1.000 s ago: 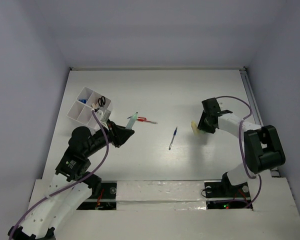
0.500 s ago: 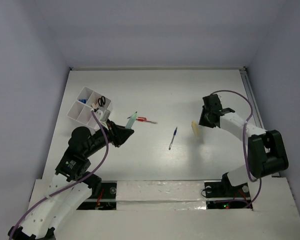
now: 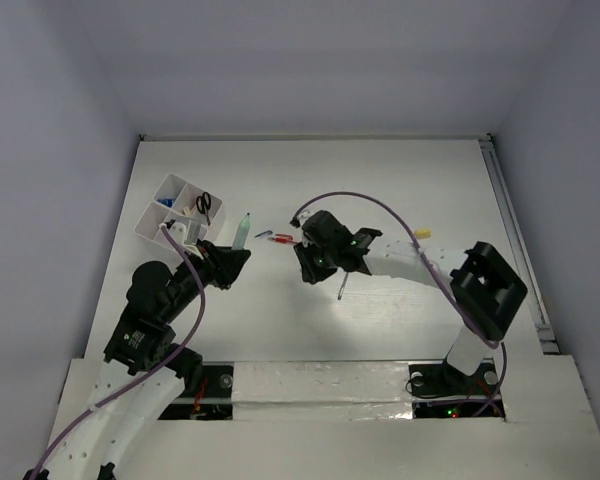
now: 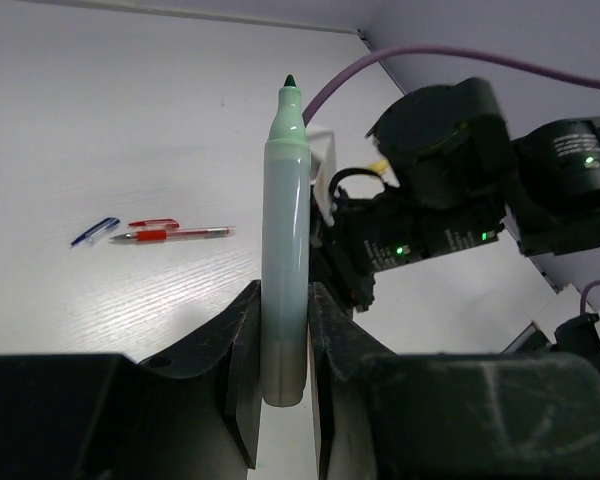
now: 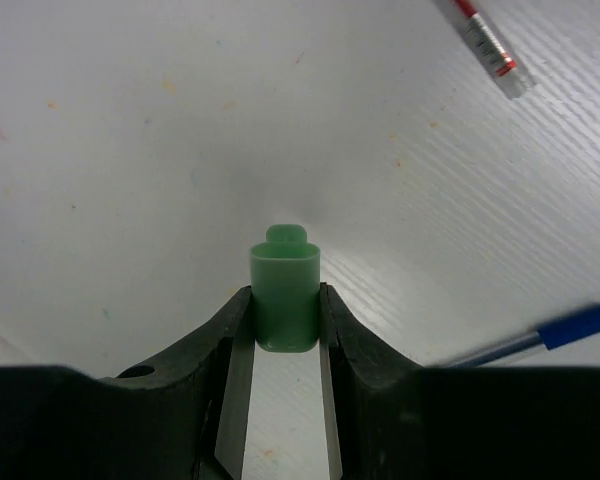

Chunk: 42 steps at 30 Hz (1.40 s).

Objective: Sort the stationery into containers
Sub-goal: Place the pen cap at the center of the board, then close the pen cap on the pen.

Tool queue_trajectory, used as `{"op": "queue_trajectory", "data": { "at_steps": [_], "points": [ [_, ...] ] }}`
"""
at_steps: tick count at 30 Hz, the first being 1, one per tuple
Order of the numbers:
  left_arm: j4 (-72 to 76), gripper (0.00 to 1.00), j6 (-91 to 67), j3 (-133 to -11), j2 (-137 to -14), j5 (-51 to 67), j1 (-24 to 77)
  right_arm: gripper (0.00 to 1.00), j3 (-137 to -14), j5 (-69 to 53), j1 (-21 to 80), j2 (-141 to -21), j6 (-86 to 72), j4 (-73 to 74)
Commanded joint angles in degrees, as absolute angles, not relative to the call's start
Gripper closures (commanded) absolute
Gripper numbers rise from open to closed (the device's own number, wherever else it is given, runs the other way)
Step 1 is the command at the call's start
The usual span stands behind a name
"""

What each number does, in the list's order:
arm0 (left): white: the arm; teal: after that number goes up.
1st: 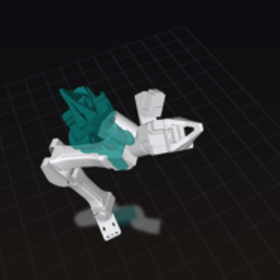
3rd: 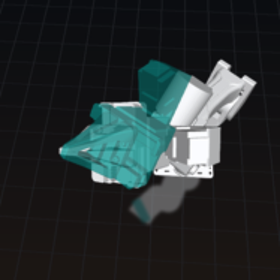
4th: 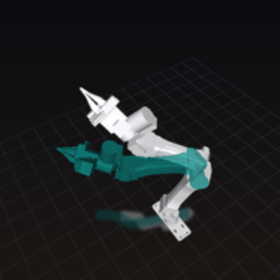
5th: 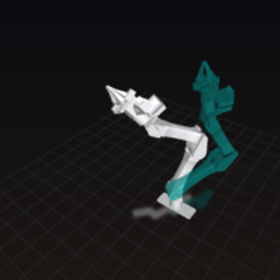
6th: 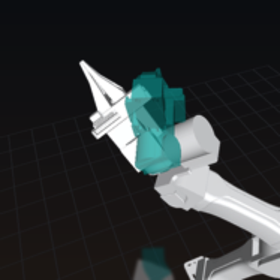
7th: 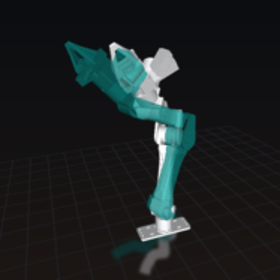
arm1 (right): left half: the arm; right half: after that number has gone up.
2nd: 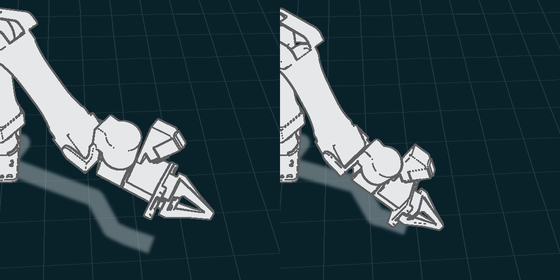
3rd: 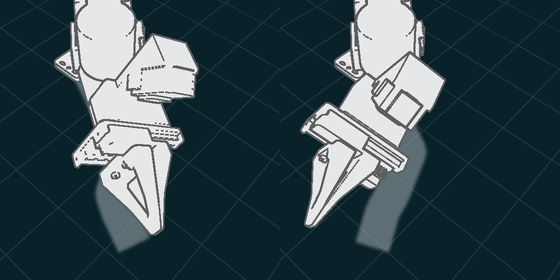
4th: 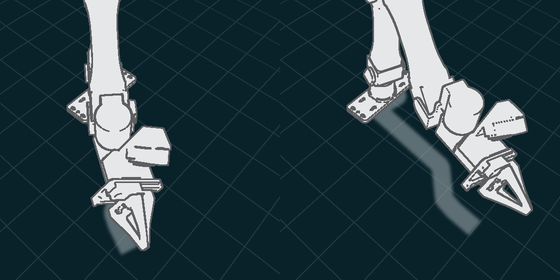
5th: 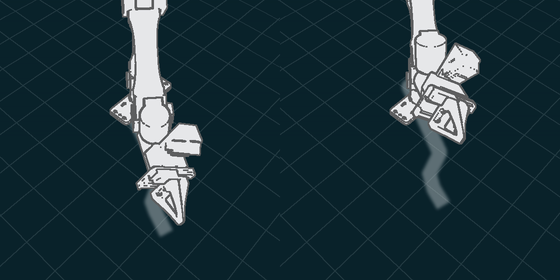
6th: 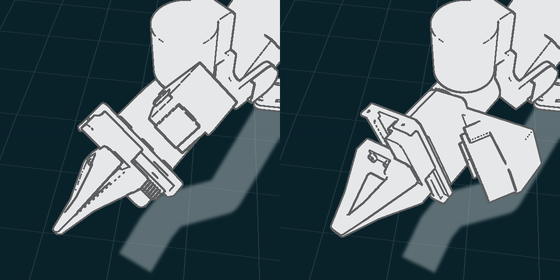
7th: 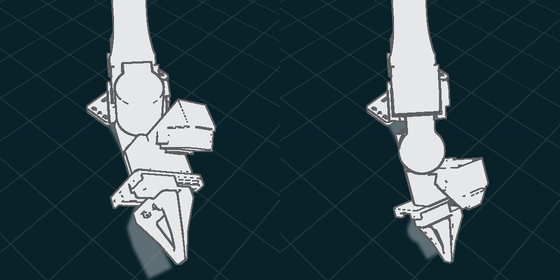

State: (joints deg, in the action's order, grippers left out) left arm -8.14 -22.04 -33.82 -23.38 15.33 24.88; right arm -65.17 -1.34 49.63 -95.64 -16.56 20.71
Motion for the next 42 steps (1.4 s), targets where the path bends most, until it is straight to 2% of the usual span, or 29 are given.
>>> {"op": "queue_trajectory", "data": {
  "at_steps": [1,9,15,17,20,23,32,42],
  "points": [
    [-7.3,1.0,-21.5,-36.4,-23.0,12.6,24.1,0.89,-69.8,-0.4,51.2,-100.0,-11.0,23.2],
    [-7.2,1.0,-21.6,-36.4,-23.4,12.7,22.5,0.82,-71.9,4.3,53.2,-105.9,-5.9,26.5],
    [-7.0,1.0,-21.7,-36.3,-23.6,13.1,22.5,0.66,-72.1,6.8,53.2,-106.5,-4.1,27.9],
    [-6.9,1.0,-21.7,-36.3,-23.6,13.3,22.5,0.53,-71.8,7.0,53.2,-105.6,-4.0,28.2],
    [-6.9,1.0,-21.7,-36.1,-23.7,13.4,22.5,0.45,-71.9,6.9,53.2,-104.2,-4.6,28.6],
    [-6.8,1.0,-21.7,-36.0,-23.8,13.7,22.5,0.33,-71.5,4.9,53.2,-101.4,-6.1,28.5],
    [-6.7,1.0,-21.7,-36.1,-24.1,13.9,22.5,0.31,-64.7,-8.2,54.8,-93.7,-15.7,18.4],
    [-6.5,1.0,-21.8,-35.9,-24.3,14.2,22.5,0.3,-62.1,-11.5,54.8,-97.5,-20.7,16.2]
  ]
}}
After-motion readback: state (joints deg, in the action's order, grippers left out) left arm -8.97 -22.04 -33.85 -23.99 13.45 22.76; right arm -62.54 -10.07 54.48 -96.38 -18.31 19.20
